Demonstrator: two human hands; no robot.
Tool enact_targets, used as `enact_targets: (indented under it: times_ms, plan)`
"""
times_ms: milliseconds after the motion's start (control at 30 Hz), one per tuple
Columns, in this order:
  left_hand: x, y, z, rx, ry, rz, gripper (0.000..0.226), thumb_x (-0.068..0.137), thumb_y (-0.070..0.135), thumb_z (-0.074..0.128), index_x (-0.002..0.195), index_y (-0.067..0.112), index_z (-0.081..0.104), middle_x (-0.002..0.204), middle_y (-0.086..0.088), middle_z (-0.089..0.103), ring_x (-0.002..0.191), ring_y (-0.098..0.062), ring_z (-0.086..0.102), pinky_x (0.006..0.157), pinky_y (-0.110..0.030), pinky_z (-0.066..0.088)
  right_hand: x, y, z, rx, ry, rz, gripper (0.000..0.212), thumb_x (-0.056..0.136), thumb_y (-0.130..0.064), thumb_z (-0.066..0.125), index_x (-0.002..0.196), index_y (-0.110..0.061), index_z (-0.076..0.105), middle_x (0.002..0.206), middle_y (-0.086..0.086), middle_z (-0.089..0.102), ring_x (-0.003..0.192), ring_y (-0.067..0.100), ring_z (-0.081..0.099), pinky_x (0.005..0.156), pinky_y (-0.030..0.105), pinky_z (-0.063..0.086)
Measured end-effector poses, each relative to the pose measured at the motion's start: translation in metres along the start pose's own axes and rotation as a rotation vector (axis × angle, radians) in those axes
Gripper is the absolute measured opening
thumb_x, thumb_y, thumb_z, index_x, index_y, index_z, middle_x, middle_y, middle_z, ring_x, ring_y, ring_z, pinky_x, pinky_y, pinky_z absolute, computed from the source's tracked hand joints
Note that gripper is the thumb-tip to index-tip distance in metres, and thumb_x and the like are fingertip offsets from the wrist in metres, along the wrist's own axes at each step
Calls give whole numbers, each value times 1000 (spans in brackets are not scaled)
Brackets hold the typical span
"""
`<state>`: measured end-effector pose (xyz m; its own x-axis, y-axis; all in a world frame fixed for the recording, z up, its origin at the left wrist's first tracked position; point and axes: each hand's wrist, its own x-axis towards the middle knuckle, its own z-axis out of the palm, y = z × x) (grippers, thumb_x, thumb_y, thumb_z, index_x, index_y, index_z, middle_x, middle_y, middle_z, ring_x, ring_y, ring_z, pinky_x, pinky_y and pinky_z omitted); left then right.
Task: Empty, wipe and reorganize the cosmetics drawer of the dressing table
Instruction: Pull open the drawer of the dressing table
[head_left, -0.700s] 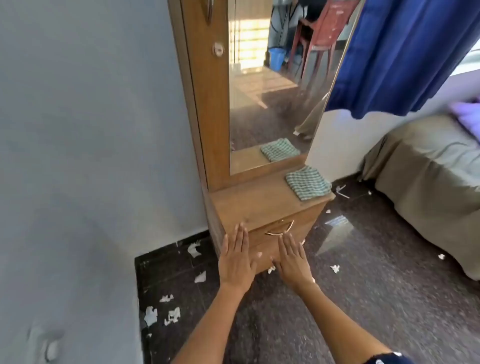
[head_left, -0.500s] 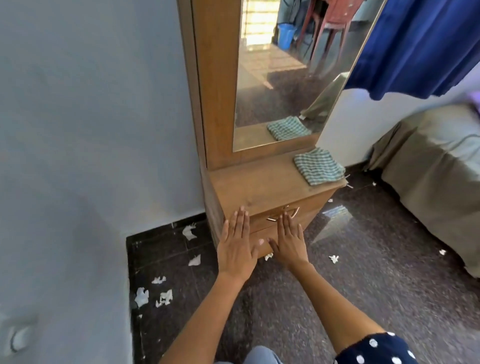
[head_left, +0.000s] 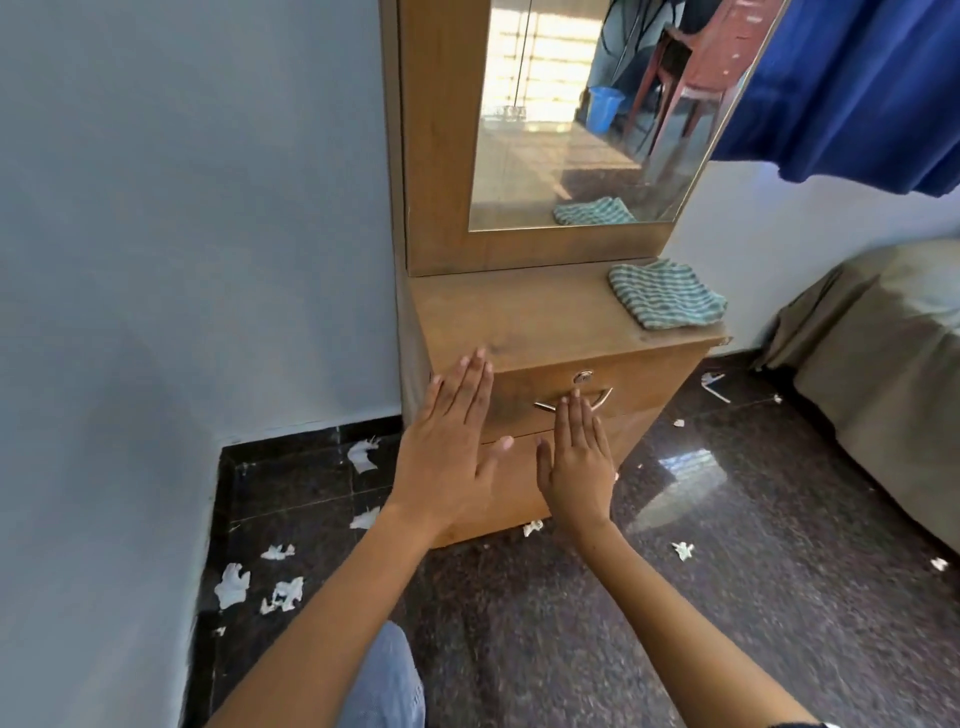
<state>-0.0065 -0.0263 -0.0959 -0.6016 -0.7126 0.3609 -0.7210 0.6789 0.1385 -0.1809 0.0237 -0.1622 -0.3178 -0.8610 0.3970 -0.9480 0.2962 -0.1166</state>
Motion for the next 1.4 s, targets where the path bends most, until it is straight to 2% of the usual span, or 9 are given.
enact_targets:
  times_ms: [500, 700, 867, 1000, 1100, 1167, 1233, 1300, 1400]
  plan:
    - [-1, 6, -4, -3, 53, -62, 70, 96, 46, 37, 152, 10, 15, 161, -4, 7, 148, -16, 4, 119, -37, 10, 9, 12, -16, 5, 54, -80, 50, 74, -17, 75, 120, -2, 65, 122, 13, 67, 118, 26, 62, 103, 49, 44]
    - [-1, 1, -10, 6, 29, -6, 67, 98, 44, 38, 152, 10, 15, 160, -4, 7, 147, -16, 3, 119, -37, 7, 10, 13, -26, 45, -57, -56, 48, 85, -22, 62, 130, -5, 57, 133, 11, 60, 129, 25, 52, 113, 44, 33]
    - [-1, -1, -21, 24, -22, 35, 65, 99, 46, 26, 152, 14, 5, 159, -1, -3, 146, -14, -8, 114, -33, -17, -6, 17, -44, 75, -153, -27, 47, 91, -26, 56, 135, -9, 53, 139, 7, 55, 135, 23, 45, 115, 39, 29]
    - [-17, 4, -30, -37, -114, 156, 57, 101, 44, 21, 152, 20, 11, 159, 4, 5, 146, -11, -2, 116, -35, -13, -34, 22, -83, 140, -128, 48, 27, 87, -26, 66, 112, -18, 70, 109, 3, 72, 106, 24, 65, 88, 33, 49]
    - [-34, 20, -39, -160, -131, 215, 48, 102, 39, 30, 148, 22, 32, 153, 4, 28, 143, -12, 22, 118, -36, 2, -50, 20, -118, 246, 122, 77, 7, 84, -27, 72, 90, -24, 73, 81, -10, 72, 66, 8, 65, 57, 9, 36]
    - [-44, 33, -46, -231, -104, 227, 44, 101, 37, 37, 140, 19, 47, 144, 1, 45, 136, -13, 39, 116, -37, 14, -54, 14, -135, 311, 232, -45, 15, 86, -27, 73, 99, -20, 73, 97, -10, 72, 78, 3, 65, 70, 8, 43]
    - [-56, 43, -49, -270, -105, 242, 39, 99, 34, 44, 134, 19, 55, 137, 1, 54, 130, -13, 47, 113, -36, 22, -55, 9, -146, 297, 182, -190, 22, 88, -27, 68, 106, -16, 74, 115, -3, 70, 109, 11, 64, 96, 24, 48]
    - [-65, 49, -51, -332, -106, 233, 36, 97, 31, 50, 130, 21, 59, 132, 2, 57, 126, -12, 51, 109, -32, 27, -56, 5, -150, 250, -13, -258, 29, 92, -29, 60, 116, -16, 70, 130, 0, 63, 131, 17, 50, 111, 37, 36]
    - [-76, 58, -56, -375, -105, 268, 32, 92, 24, 60, 124, 21, 64, 123, 2, 64, 119, -12, 57, 103, -34, 38, -67, 5, -149, 223, -260, -274, 40, 101, -35, 45, 137, -22, 53, 150, -6, 41, 144, 5, 19, 118, 23, 7]
